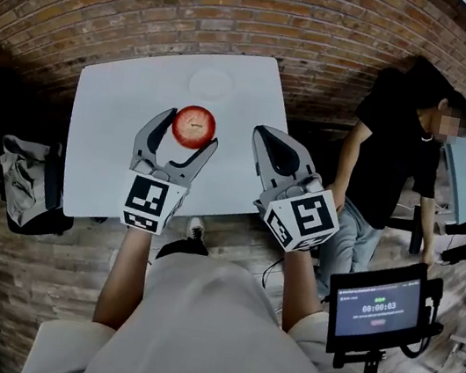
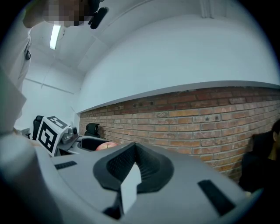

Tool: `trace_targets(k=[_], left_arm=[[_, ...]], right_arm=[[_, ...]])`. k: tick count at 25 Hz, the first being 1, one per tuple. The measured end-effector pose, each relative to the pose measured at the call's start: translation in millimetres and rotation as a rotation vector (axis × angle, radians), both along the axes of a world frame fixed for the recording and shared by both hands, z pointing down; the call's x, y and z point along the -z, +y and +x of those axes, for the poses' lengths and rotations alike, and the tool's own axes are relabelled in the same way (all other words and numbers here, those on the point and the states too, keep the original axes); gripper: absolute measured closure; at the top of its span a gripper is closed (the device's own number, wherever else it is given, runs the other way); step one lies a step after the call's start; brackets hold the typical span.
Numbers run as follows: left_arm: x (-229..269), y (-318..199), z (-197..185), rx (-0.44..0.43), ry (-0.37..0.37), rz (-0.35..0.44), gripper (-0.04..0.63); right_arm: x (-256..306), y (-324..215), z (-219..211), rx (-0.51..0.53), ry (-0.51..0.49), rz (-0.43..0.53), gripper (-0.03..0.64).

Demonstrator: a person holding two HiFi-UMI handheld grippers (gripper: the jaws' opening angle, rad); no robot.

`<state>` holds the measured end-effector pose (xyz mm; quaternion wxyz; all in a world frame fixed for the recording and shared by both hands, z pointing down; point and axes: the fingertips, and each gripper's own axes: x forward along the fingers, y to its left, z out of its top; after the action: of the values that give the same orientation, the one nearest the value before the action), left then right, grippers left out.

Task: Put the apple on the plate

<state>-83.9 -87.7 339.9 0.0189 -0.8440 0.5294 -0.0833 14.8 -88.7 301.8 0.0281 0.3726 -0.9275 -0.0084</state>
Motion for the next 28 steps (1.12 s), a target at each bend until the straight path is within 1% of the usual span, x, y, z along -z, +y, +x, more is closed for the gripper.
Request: trace_targets(k=[5, 13, 18, 28], left_arm=[[-7.0, -24.5, -7.3, -0.018, -0.005, -0.014, 0.222], [-25.7, -71.8, -26.9, -0.049, -0.001, -0.037, 0.222], [-23.2, -79.2, -28.6, -0.058, -0.006, -0.035, 0.222], [-43.3, -98.5, -40.1, -0.056, -0.007, -0.075, 0.222]], right_arm=[[-10.2, -21.7, -8.6, -0.012, -0.008, -0.039, 0.614], [-27.1, -63.1, -24.6, -0.06, 0.003, -0.068, 0.614], [-24.1, -66.7, -22.1, -0.081, -0.007, -0.075, 0.614], [-39.4, -75.6, -20.3, -0.119, 0.001, -0.127, 0.614]])
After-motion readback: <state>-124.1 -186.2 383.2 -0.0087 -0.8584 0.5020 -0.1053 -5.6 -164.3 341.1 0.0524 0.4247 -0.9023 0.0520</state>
